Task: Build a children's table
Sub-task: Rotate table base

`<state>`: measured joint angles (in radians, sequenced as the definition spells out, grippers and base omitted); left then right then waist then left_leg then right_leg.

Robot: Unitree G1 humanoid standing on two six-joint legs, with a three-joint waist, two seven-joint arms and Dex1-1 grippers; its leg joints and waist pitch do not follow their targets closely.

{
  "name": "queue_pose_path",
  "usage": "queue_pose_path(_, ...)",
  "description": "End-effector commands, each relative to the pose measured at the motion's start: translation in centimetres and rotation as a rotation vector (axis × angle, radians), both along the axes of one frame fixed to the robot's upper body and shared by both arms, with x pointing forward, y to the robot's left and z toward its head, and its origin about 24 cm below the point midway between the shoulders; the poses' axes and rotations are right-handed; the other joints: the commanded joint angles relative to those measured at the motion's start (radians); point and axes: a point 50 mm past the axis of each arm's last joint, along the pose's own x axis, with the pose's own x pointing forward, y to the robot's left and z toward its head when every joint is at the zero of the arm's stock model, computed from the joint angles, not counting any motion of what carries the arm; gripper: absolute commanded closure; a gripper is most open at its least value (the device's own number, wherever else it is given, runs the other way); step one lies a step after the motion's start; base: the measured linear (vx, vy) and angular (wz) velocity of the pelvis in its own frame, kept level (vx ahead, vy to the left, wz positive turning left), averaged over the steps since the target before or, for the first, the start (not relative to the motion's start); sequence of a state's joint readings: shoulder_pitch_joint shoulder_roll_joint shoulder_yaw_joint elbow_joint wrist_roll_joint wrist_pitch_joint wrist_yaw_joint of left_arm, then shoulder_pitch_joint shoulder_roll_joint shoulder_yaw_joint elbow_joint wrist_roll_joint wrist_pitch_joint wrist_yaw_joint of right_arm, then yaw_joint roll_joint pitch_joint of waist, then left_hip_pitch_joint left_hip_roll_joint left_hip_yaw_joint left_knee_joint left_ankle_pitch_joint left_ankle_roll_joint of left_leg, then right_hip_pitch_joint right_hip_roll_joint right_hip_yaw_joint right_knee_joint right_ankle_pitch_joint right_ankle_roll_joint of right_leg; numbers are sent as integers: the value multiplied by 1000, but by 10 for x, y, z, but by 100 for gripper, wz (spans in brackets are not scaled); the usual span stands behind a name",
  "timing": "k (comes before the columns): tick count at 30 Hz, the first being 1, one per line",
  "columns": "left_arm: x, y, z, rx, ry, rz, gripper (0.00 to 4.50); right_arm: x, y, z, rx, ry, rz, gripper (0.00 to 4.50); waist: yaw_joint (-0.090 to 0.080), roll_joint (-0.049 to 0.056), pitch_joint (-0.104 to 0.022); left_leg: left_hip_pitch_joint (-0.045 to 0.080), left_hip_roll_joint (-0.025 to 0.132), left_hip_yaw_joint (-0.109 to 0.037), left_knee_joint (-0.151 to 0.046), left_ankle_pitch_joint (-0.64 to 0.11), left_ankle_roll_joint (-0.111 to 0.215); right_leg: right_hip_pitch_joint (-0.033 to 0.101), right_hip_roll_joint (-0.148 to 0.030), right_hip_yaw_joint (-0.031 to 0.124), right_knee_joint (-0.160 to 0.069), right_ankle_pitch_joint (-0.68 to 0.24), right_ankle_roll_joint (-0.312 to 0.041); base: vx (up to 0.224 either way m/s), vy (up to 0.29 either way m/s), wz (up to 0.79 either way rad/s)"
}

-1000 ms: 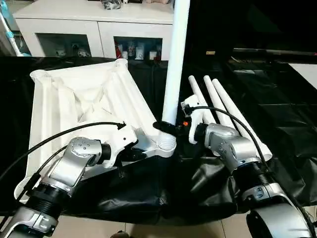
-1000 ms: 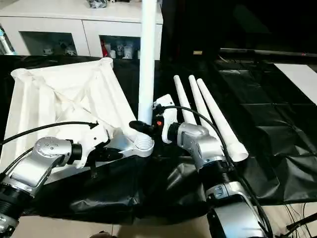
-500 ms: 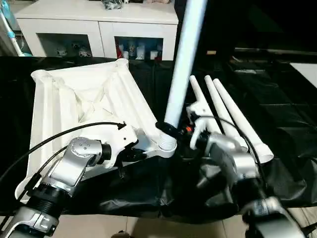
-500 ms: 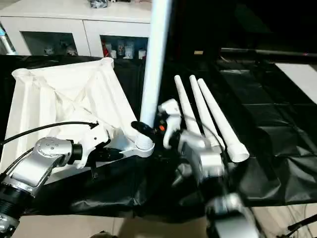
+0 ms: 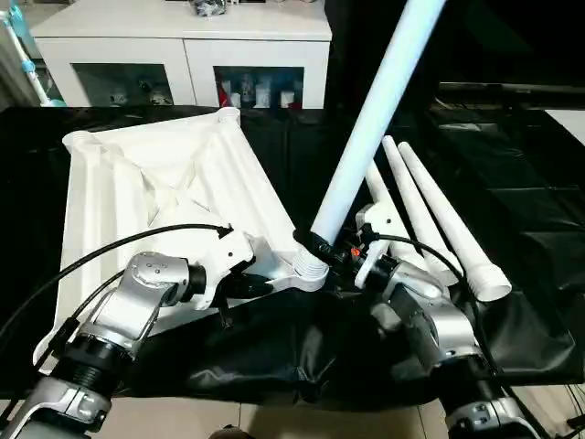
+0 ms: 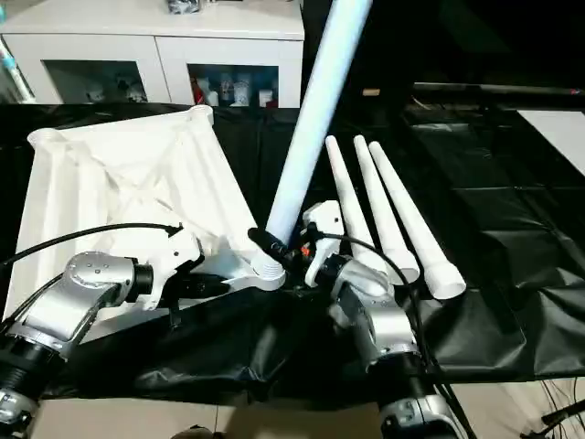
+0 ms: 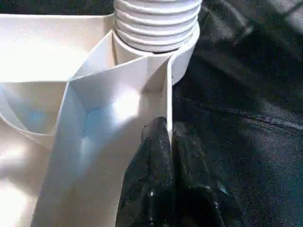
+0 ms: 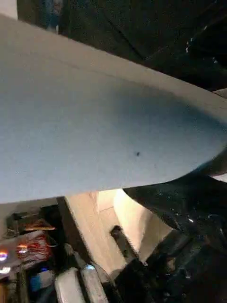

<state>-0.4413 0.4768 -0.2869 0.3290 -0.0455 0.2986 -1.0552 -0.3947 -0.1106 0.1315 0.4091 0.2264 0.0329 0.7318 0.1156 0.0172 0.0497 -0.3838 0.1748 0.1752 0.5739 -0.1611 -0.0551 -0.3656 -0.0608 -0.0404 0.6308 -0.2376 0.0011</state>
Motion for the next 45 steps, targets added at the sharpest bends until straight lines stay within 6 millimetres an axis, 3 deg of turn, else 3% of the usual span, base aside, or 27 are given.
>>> queue_pose_path(1, 4, 0, 0, 21, -6, 14, 450, -11, -2, -29, -136, 127, 36, 264, -8, 9, -42, 29, 62, -28, -87, -361, -32, 4, -88, 52, -98, -255, -177, 0, 0, 0)
queue_pose_path(4, 3, -1, -1, 18, -6, 12, 450, -12, -1, -28, -179, 145, 74, 264, -8, 3, -41, 29, 64, -29, -88, -369, -33, 3, -92, 54, -102, -311, -164, 0, 0, 0)
queue_pose_path(5, 3, -1, -1, 17, -6, 13, 450, -11, 0, -27, -193, 153, 90, 264, -9, -5, -42, 30, 64, -27, -88, -367, -31, 2, -91, 54, -103, -315, -161, 0, 0, 0)
queue_pose_path(7, 2, -2, -1, 15, -6, 13, 450, -11, 1, -26, -211, 170, 113, 264, -8, 1, -44, 30, 65, -28, -89, -364, -35, 1, -90, 54, -101, -297, -160, 0, 0, 0)
queue_pose_path(8, 1, -2, -1, 12, -5, 14, 450, -12, 1, -26, -225, 194, 135, 264, -11, -15, -44, 29, 65, -26, -89, -357, -30, 3, -88, 54, -102, -291, -160, 0, 0, 0)
queue_pose_path(9, 1, -2, -1, 12, -5, 14, 450, -12, 1, -26, -227, 198, 138, 264, -7, -7, -44, 29, 64, -26, -88, -344, -28, 2, -90, 54, -99, -285, -161, 0, 0, 0)
queue_pose_path(10, 1, -2, -1, 11, -5, 15, 450, -11, 1, -26, -231, 212, 150, 264, -6, -5, -44, 30, 65, -25, -87, -348, -30, -1, -92, 56, -102, -290, -160, 0, 0, 0)
queue_pose_path(11, 0, -3, -2, 9, -5, 16, 450, -11, 1, -25, -239, 232, 167, 264, -9, -23, -46, 30, 66, -24, -87, -343, -26, 2, -91, 55, -102, -289, -160, 0, 0, 0)
queue_pose_path(13, -1, -3, -2, 3, -6, 22, 450, -7, 2, -24, -248, 269, 178, 264, -7, -18, -47, 28, 65, -25, -86, -317, -23, 4, -91, 53, -97, -276, -162, 0, 0, 0)
queue_pose_path(14, -1, -3, -2, 1, -6, 23, 450, -5, 2, -23, -250, 280, 175, 264, -8, -24, -46, 28, 65, -23, -86, -316, -23, 3, -91, 53, -99, -276, -161, 0, 0, 0)
queue_pose_path(18, -3, -4, -3, -7, -7, 28, 450, 3, -1, -23, -258, 329, 160, 264, -10, -30, -46, 27, 64, -23, -85, -310, -25, 3, -94, 53, -100, -290, -155, 0, 0, 0)
queue_pose_path(27, 0, -2, -2, -14, -18, 63, 450, 2, -3, -30, -334, 352, 160, 264, -14, -36, -37, 40, 64, -30, -90, -428, -58, -10, -100, 57, -119, -475, -116, 0, 0, 0)
queue_pose_path(32, 1, -1, -2, -16, -18, 88, 450, -1, 0, -35, -334, 365, 166, 264, -12, -37, -40, 39, 65, -27, -94, -385, -48, -6, -94, 57, -115, -389, -126, 0, 0, 0)
queue_pose_path(37, 10, 2, -1, -20, -39, 190, 450, 11, 1, -33, -324, 345, 30, 264, -19, -37, -37, 41, 61, -28, -95, -406, -58, -10, -96, 57, -121, -451, -122, 0, 0, 0)
queue_pose_path(40, 21, -4, -1, -31, -43, 291, 450, 25, 5, -29, -300, 356, -155, 264, -27, -38, -35, 47, 59, -30, -93, -424, -69, -17, -99, 57, -127, -514, -114, 0, 0, 0)
queue_pose_path(42, 27, -11, -2, -31, -45, 348, 450, 32, 8, -27, -277, 372, -249, 264, -31, -39, -36, 44, 61, -32, -94, -416, -69, -14, -100, 57, -128, -516, -106, 0, 0, 0)
queue_pose_path(45, 36, -21, -1, -40, -41, 439, 450, 38, 16, -28, -267, 411, -343, 264, -36, -35, -35, 47, 59, -31, -94, -426, -71, -19, -97, 57, -129, -509, -109, 0, 0, 0)
